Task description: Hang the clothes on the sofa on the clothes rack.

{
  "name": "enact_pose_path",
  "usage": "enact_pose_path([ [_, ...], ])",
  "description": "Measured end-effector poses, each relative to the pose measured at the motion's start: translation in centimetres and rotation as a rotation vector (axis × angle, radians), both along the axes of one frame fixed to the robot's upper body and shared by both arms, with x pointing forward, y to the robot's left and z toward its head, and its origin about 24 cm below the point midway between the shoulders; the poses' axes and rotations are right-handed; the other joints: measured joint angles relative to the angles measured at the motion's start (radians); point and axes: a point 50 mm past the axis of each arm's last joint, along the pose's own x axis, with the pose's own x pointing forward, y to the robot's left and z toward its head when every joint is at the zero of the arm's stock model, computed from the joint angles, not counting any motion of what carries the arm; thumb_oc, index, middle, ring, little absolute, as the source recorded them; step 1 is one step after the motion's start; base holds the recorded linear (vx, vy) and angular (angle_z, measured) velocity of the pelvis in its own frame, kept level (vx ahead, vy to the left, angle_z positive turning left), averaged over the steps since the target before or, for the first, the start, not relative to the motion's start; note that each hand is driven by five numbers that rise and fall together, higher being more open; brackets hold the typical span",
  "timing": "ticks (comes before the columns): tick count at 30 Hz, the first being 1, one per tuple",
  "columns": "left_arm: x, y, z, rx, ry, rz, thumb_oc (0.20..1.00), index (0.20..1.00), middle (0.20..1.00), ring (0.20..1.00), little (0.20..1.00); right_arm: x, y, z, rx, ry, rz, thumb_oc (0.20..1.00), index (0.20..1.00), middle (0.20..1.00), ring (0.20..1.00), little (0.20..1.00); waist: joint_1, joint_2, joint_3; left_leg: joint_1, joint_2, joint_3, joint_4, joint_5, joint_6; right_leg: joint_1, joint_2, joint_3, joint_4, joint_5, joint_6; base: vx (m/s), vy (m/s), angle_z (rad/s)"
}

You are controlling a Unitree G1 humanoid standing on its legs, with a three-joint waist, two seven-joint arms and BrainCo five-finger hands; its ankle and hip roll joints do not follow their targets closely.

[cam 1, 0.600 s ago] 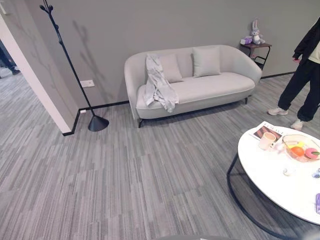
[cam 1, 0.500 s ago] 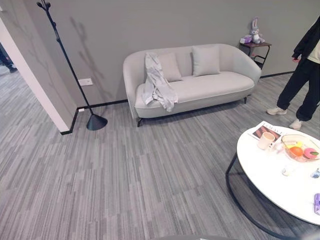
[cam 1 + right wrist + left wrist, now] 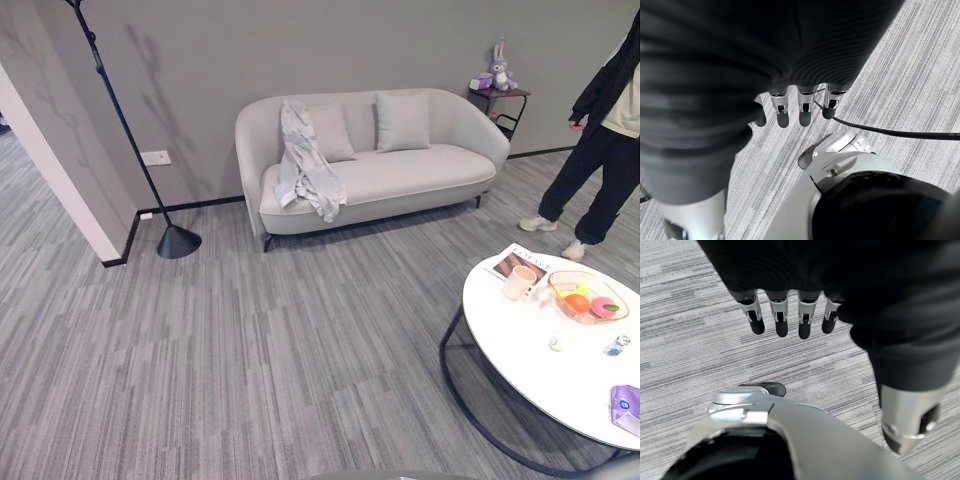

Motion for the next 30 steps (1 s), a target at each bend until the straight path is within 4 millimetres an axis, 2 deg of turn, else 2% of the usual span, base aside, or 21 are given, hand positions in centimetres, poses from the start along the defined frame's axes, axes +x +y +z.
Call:
enact_pose_path([
  [6, 0.0, -0.2, 0.0, -0.003, -0.003, -0.001, 1.000, 1.000, 1.000, 1.000, 1.000, 0.1, -0.2, 0.0, -0.007, -0.004, 0.003, 1.000, 1.000, 1.000, 1.000, 1.000, 0.000, 0.014, 0.007, 0.001, 0.001, 0.000, -0.013, 0.004, -0.004, 0.003, 0.002, 0.000, -0.018, 0.009, -0.001, 0.00, -0.005, 0.00],
  [13, 0.6, -0.3, 0.0, -0.001, -0.030, -0.005, 1.000, 1.000, 1.000, 1.000, 1.000, 0.7, -0.3, 0.0, -0.010, -0.020, 0.007, 1.000, 1.000, 1.000, 1.000, 1.000, 0.000, 0.018, 0.041, 0.016, 0.002, -0.002, -0.016, 0.003, -0.005, 0.023, 0.004, 0.000, -0.032, 0.012, -0.003, 0.00, 0.000, 0.00],
  [25, 0.6, -0.4, -0.1, -0.005, -0.043, 0.021, 1.000, 1.000, 1.000, 1.000, 1.000, 0.7, -0.5, 0.1, -0.018, -0.025, -0.001, 1.000, 1.000, 1.000, 1.000, 1.000, -0.001, 0.022, 0.057, 0.031, 0.003, -0.001, -0.029, 0.004, -0.005, 0.033, 0.005, 0.002, -0.038, 0.012, -0.003, 0.00, -0.006, 0.00],
  [27, 0.3, -0.4, -0.1, -0.006, -0.038, 0.061, 1.000, 1.000, 1.000, 1.000, 1.000, 0.5, -0.6, 0.1, -0.021, -0.025, -0.025, 1.000, 1.000, 1.000, 1.000, 1.000, -0.003, 0.024, 0.059, 0.035, 0.003, 0.000, -0.031, 0.004, -0.005, 0.037, 0.005, 0.003, -0.039, 0.012, -0.003, 0.05, -0.024, -0.01],
  [29, -0.8, -0.3, -0.1, -0.006, -0.031, 0.189, 1.000, 1.000, 1.000, 1.000, 1.000, -0.9, -0.8, 0.2, -0.036, -0.008, -0.202, 1.000, 1.000, 1.000, 1.000, 1.000, -0.006, 0.030, 0.058, 0.038, 0.003, 0.000, -0.036, 0.004, -0.005, 0.041, 0.005, 0.003, -0.045, 0.012, -0.003, 0.06, -0.041, 0.00],
  [30, -1.1, -0.4, -0.1, -0.010, -0.024, 0.227, 1.000, 1.000, 1.000, 1.000, 1.000, -1.4, -0.8, 0.3, -0.040, 0.003, -0.229, 1.000, 1.000, 1.000, 1.000, 1.000, -0.007, 0.031, 0.058, 0.038, 0.003, 0.000, -0.036, 0.004, -0.005, 0.044, 0.005, 0.003, -0.050, 0.013, -0.002, 0.05, -0.036, 0.01],
])
